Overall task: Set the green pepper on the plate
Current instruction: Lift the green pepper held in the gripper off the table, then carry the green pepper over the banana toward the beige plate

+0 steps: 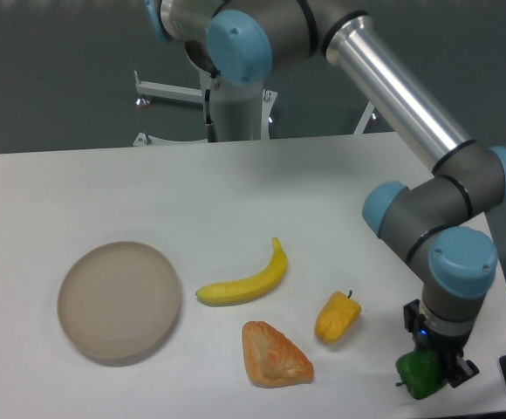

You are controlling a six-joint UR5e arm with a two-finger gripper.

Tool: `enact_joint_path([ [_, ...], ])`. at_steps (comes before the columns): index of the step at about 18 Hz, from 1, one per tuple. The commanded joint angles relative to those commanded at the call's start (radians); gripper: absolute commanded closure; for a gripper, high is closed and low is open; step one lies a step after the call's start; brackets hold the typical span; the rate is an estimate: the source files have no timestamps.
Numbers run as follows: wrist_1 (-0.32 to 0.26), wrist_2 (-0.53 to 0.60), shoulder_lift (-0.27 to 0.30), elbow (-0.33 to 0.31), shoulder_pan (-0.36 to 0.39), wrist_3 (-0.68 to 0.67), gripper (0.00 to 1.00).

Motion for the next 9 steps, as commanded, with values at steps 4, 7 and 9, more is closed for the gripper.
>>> enact_joint_path([
  [4, 0.002, -0.012, 0.124, -0.166, -0.044, -0.095, 0.63],
  [7, 0.006, -0.026, 0.198, -0.256, -0.092, -0.227, 0.63],
  [9, 0.008, -0.026, 0.232, -0.296, -0.133, -0.305, 0.63],
])
